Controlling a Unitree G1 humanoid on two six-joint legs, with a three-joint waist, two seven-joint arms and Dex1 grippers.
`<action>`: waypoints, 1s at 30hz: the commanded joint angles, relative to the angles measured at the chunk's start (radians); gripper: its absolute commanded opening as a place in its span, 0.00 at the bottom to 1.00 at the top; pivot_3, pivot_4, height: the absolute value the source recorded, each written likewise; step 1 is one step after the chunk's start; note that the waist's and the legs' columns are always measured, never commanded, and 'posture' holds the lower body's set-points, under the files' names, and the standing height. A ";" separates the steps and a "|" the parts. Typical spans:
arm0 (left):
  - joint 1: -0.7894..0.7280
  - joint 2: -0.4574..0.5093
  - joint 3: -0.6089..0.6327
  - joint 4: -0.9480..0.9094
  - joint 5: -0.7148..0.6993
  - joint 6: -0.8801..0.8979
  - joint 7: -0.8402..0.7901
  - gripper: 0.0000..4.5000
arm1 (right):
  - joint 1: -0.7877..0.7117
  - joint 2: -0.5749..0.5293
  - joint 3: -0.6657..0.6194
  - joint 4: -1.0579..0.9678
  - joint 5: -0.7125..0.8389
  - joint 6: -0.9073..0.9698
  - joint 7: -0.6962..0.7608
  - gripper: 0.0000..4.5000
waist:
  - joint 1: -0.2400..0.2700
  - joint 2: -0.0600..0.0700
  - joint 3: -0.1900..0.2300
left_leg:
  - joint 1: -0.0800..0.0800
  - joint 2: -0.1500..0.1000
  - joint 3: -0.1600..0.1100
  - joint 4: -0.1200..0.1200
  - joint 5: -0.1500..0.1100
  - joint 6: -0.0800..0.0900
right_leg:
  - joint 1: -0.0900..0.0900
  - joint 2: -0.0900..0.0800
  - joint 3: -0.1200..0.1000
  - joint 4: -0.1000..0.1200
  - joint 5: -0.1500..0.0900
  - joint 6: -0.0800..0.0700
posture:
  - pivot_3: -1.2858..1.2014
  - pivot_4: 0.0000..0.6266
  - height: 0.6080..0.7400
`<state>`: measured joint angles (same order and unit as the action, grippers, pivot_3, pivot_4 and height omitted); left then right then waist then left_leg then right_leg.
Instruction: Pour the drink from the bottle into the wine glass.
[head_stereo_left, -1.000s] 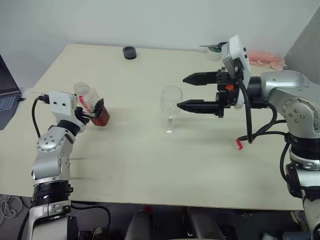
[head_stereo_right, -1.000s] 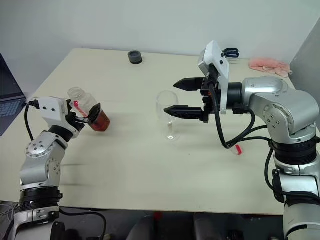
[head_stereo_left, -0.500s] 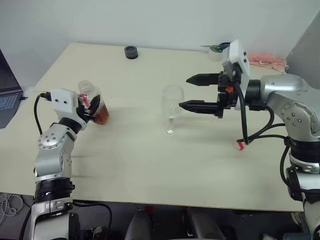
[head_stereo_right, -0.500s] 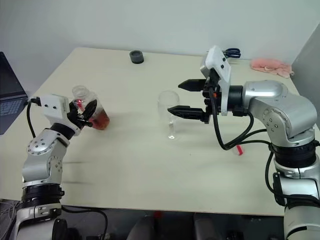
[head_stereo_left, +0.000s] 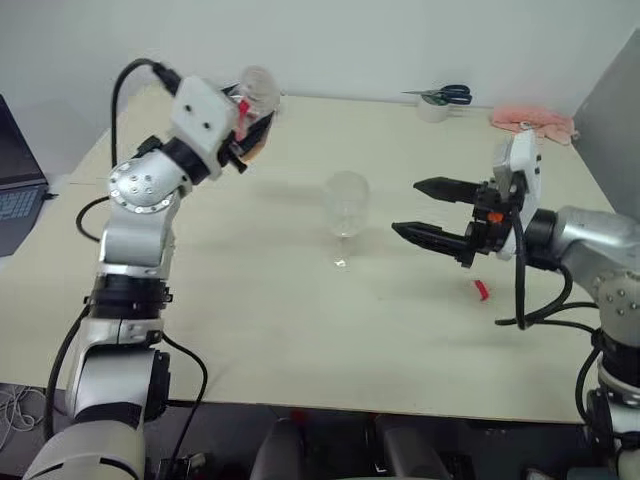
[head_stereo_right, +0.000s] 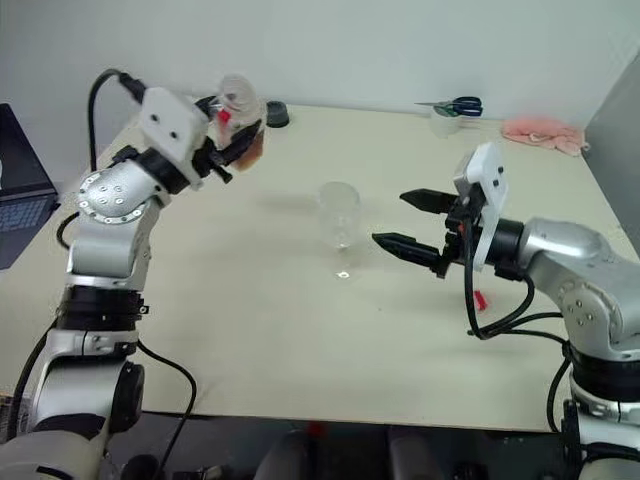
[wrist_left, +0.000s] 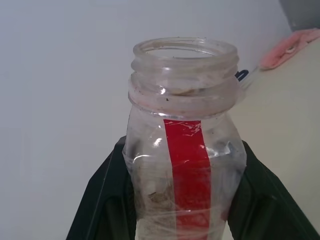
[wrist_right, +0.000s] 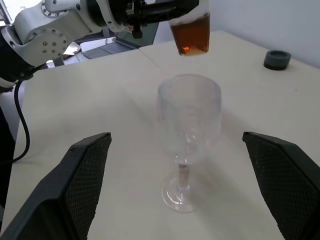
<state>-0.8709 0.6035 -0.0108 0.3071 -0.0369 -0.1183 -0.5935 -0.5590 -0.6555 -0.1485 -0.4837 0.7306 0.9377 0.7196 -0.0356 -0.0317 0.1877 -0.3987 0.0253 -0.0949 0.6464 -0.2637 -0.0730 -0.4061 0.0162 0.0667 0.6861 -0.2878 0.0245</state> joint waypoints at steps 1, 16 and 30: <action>-0.109 0.006 -0.049 0.082 0.098 -0.173 0.006 0.40 | 0.036 0.036 -0.002 -0.074 -0.005 -0.035 -0.071 1.00 | 0.000 0.000 0.000 | 0.000 0.000 0.000 0.000 0.000 0.000 | 0.000 0.001 0.000 0.001 0.000 0.000 | 0.52 0.24 1.00; -0.243 0.025 -0.166 0.421 0.342 -0.648 0.081 0.40 | 0.149 0.115 0.039 -0.106 -0.103 -0.141 -0.221 1.00 | 0.003 0.000 0.000 | 0.000 -0.001 -0.002 0.001 0.001 0.002 | 0.000 0.001 -0.001 0.004 0.000 0.000 | 0.52 0.24 1.00; -0.283 0.065 -0.240 0.462 0.570 -0.816 0.255 0.40 | 0.145 0.121 0.068 -0.089 -0.130 -0.162 -0.232 1.00 | 0.002 0.000 0.000 | 0.000 -0.001 -0.002 0.001 0.002 0.003 | -0.001 0.001 -0.001 0.006 0.000 0.000 | 0.52 0.24 1.00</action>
<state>-1.1124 0.6521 -0.2623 0.7838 0.5243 -0.9119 -0.3850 -0.4058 -0.5363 -0.0729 -0.5543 0.6047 0.7996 0.4917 -0.0334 -0.0313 0.1880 -0.3983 0.0238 -0.0970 0.6478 -0.2616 -0.0698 -0.4067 0.0170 0.0661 0.6929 -0.2879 0.0245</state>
